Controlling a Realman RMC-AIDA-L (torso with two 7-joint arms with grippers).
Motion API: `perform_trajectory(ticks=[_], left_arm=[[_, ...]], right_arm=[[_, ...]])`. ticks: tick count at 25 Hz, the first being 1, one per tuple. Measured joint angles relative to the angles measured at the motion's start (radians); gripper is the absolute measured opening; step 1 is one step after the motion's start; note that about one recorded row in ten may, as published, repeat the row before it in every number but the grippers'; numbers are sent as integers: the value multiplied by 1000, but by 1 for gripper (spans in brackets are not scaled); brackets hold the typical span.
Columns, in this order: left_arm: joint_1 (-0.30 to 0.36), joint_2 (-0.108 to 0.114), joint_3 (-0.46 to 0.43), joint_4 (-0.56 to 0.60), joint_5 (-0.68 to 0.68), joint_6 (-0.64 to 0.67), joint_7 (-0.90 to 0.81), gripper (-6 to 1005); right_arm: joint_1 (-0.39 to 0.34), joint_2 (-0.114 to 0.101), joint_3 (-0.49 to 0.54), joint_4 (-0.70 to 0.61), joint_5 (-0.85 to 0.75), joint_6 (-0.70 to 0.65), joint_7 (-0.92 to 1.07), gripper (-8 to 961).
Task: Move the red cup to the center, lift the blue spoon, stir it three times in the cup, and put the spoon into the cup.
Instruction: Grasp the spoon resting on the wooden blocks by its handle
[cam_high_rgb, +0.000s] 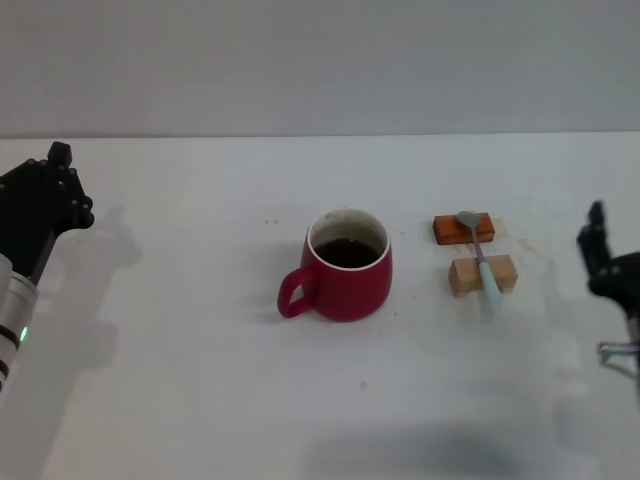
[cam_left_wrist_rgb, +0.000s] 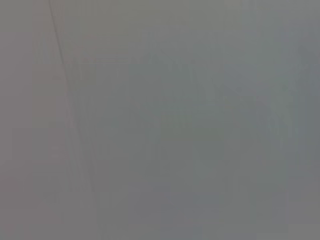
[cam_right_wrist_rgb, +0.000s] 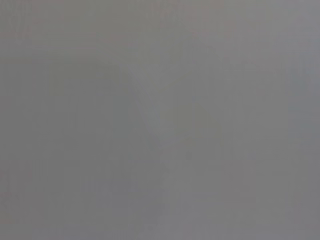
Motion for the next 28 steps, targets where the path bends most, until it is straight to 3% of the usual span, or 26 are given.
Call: perform_trajectory(ticks=[4, 14, 19, 28], left_arm=[[-14, 6, -1, 33, 0, 1, 0, 1], [-26, 26, 10, 69, 22, 30, 0, 1], [-18, 31, 10, 70, 39, 42, 0, 1], [-15, 31, 10, 82, 41, 47, 0, 1]], right_arm=[[10, 0, -208, 104, 191, -59, -116, 720], [34, 0, -398, 201, 404, -65, -192, 719], [64, 0, -459, 205, 482, -47, -193, 718], [80, 0, -438, 183, 495, 8, -193, 718]])
